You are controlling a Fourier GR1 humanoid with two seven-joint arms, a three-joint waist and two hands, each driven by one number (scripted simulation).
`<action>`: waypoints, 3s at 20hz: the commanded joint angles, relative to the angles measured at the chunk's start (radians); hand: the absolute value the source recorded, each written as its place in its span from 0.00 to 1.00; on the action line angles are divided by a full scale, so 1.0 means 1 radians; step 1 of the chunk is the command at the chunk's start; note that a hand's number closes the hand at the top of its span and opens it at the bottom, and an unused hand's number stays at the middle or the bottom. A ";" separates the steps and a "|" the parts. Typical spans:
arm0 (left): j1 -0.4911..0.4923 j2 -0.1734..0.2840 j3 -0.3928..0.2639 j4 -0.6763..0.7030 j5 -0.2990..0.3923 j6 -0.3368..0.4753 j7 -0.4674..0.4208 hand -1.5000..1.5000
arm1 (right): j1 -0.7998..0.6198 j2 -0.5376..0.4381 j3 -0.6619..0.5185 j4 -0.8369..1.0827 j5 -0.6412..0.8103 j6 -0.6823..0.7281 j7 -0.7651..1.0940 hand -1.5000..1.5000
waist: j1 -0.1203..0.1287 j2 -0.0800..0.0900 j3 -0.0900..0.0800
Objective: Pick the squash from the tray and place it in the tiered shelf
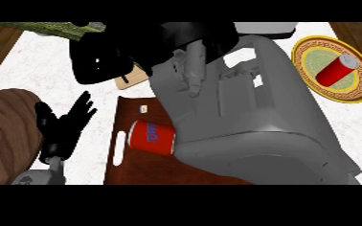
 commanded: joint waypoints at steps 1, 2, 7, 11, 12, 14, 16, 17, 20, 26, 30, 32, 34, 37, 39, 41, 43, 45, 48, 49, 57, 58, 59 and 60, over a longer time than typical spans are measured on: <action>0.029 -0.004 -0.009 0.017 -0.006 -0.017 0.007 0.50 | -0.156 -0.005 -0.113 0.183 0.000 0.008 -0.013 1.00 | 0.008 0.006 -0.006; -0.020 -0.016 -0.001 0.031 -0.010 0.017 0.049 0.50 | -0.178 -0.013 -0.136 0.214 -0.005 0.005 -0.039 1.00 | 0.004 0.007 -0.006; -0.001 -0.043 -0.011 0.029 -0.031 0.022 0.020 0.50 | -0.171 -0.077 -0.181 0.359 -0.019 0.041 -0.225 1.00 | 0.002 0.008 -0.006; -0.050 -0.034 0.005 0.070 -0.031 0.007 0.027 0.50 | -0.231 -0.063 -0.195 0.553 0.004 0.017 -0.340 1.00 | 0.007 0.013 -0.006; -0.002 -0.001 0.020 0.001 -0.007 -0.017 0.057 0.50 | -0.213 -0.066 -0.187 0.565 0.006 0.034 -0.362 1.00 | 0.012 0.010 -0.006; 0.016 -0.026 0.002 0.047 -0.024 -0.037 -0.014 0.50 | -0.248 -0.098 -0.212 0.642 0.004 0.048 -0.438 1.00 | 0.017 0.014 -0.006; -0.022 -0.054 -0.008 0.052 -0.040 0.000 0.009 0.50 | -0.237 -0.071 -0.177 0.707 0.046 0.019 -0.496 1.00 | 0.017 0.016 -0.006; -0.013 -0.049 -0.006 0.053 -0.047 0.003 0.007 0.50 | -0.238 -0.087 -0.187 0.740 0.046 0.022 -0.545 1.00 | 0.019 0.017 -0.006; -0.034 -0.023 0.027 0.042 -0.023 -0.019 0.031 0.50 | -0.286 -0.072 -0.200 0.835 0.079 -0.036 -0.581 1.00 | 0.024 0.017 -0.006; -0.027 -0.047 -0.008 0.008 -0.058 -0.001 0.053 0.50 | -0.372 -0.037 -0.232 1.002 0.109 -0.107 -0.619 1.00 | 0.033 0.018 -0.007; -0.055 -0.045 0.018 0.069 -0.044 -0.026 0.032 0.50 | -0.345 -0.039 -0.233 1.076 0.134 -0.160 -0.731 1.00 | 0.030 0.022 -0.007; -0.019 -0.058 0.008 0.064 -0.051 -0.032 0.005 0.50 | -0.353 -0.054 -0.238 1.104 0.142 -0.169 -0.768 1.00 | 0.033 0.022 -0.007; 0.029 -0.036 0.013 -0.046 -0.028 -0.038 0.063 0.50 | -0.347 -0.033 -0.249 1.102 0.133 -0.178 -0.783 1.00 | 0.033 0.014 -0.006; -0.023 -0.038 0.024 0.028 -0.052 -0.030 0.038 0.50 | -0.405 -0.039 -0.274 1.159 0.127 -0.173 -0.807 1.00 | 0.034 0.019 -0.007; -0.023 -0.052 0.011 0.029 -0.058 -0.026 0.046 0.50 | -0.441 -0.038 -0.288 1.182 0.119 -0.154 -0.799 1.00 | 0.036 0.020 -0.007; -0.035 -0.041 0.044 0.089 -0.044 -0.052 0.003 0.50 | -0.390 -0.080 -0.286 1.189 0.122 -0.123 -0.887 1.00 | 0.023 0.020 -0.007; -0.048 -0.075 0.006 0.030 -0.071 -0.008 0.046 0.50 | -0.399 -0.082 -0.274 1.228 0.149 -0.146 -0.898 1.00 | 0.032 0.022 -0.007; -0.003 -0.021 0.049 0.029 -0.035 -0.064 0.041 0.50 | -0.432 -0.033 -0.227 1.220 0.196 -0.157 -0.832 1.00 | 0.028 0.014 -0.007; -0.015 -0.054 0.020 0.024 -0.060 -0.041 0.028 0.50 | -0.414 -0.054 -0.373 1.230 0.075 -0.242 -0.794 1.00 | 0.034 0.020 -0.006; -0.076 -0.023 0.070 0.069 -0.028 -0.055 0.063 0.50 | -0.402 -0.036 -0.376 1.211 0.069 -0.256 -0.803 0.00 | 0.016 0.017 -0.006; -0.028 -0.039 0.045 0.058 -0.061 -0.057 0.021 0.50 | -0.419 -0.043 -0.534 1.210 -0.072 -0.310 -0.812 0.00 | 0.028 0.019 -0.006; -0.050 -0.050 0.043 0.053 -0.053 -0.052 0.048 0.50 | -0.401 -0.055 -0.555 1.200 -0.095 -0.298 -0.825 0.00 | 0.020 0.017 -0.006; -0.015 -0.032 0.043 -0.012 -0.051 -0.046 0.082 0.50 | -0.414 -0.074 -0.575 1.208 -0.110 -0.301 -0.824 0.00 | 0.037 0.017 -0.005; -0.017 -0.050 0.024 0.000 -0.072 -0.036 0.062 0.50 | -0.413 -0.068 -0.598 1.213 -0.132 -0.304 -0.836 0.00 | 0.039 0.021 -0.006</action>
